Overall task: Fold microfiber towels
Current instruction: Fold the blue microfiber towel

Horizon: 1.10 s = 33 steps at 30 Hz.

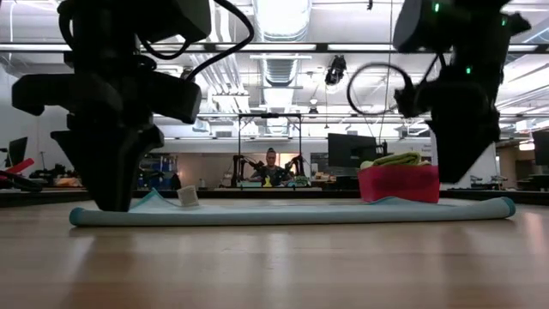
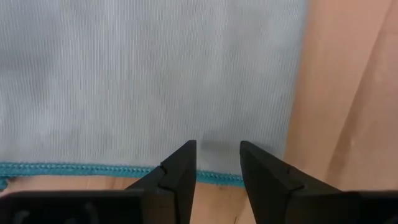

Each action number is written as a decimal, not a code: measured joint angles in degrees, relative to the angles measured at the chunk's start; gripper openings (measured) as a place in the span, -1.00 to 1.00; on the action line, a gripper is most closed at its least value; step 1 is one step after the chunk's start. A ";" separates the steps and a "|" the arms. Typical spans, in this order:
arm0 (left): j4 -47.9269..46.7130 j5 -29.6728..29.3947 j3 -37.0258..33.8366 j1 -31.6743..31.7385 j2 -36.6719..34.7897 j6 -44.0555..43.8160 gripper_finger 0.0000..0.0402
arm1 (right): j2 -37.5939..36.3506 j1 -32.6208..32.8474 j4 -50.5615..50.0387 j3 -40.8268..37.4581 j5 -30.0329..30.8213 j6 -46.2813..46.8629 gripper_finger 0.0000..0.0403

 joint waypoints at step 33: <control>0.11 -4.60 0.11 0.04 -0.16 0.17 -0.46 | -1.38 -11.91 36.54 -18.08 -16.23 -0.04 -0.33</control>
